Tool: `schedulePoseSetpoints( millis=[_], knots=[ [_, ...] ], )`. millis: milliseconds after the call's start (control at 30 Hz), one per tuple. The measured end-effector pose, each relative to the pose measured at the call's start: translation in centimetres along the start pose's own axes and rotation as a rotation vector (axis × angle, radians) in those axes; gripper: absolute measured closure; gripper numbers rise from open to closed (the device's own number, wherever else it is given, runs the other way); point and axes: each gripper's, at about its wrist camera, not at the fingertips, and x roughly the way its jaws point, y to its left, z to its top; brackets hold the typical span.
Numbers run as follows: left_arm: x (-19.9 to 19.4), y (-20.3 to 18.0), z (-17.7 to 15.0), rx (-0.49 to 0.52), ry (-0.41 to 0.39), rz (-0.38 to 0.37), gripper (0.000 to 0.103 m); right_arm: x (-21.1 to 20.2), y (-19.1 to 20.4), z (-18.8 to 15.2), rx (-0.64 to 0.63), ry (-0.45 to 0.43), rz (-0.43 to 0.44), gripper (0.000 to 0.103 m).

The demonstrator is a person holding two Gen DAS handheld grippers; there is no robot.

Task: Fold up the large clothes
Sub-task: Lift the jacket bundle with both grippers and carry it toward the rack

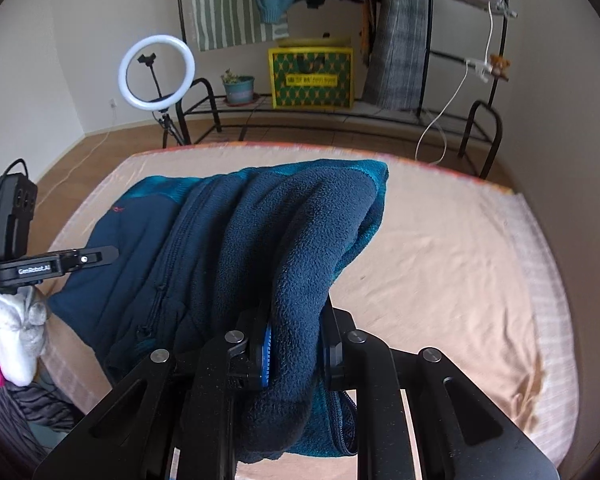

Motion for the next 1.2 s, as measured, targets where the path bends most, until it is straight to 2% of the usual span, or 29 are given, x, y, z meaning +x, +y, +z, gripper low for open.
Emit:
schedulePoseSetpoints(
  millis=[267,433,633,867,1000,1200],
  knots=[
    [3.1,-4.0,2.3,0.051,-0.016,-0.026,0.077,-1.9,-2.5,1.7,-0.054,-0.046,-0.059,0.088],
    [6.6,-7.1,4.2,0.084,-0.014,-0.039,0.077,-1.6,-5.4,2.7,-0.050,-0.057,-0.087,0.088],
    [12.8,-10.9,7.6,0.118,-0.002,-0.068,0.077,0.0,-11.4,4.6,-0.012,-0.062,-0.125,0.088],
    [20.3,-15.7,12.1,0.149,-0.025,-0.105,0.078,2.0,-18.5,7.2,0.023,-0.070,-0.165,0.088],
    [24.3,-17.7,14.3,0.159,-0.032,-0.107,0.078,4.0,-23.1,8.8,0.080,-0.080,-0.160,0.088],
    [30.1,-19.1,17.5,0.136,-0.041,-0.108,0.078,7.7,-27.9,10.5,0.097,-0.088,-0.175,0.088]
  ],
)
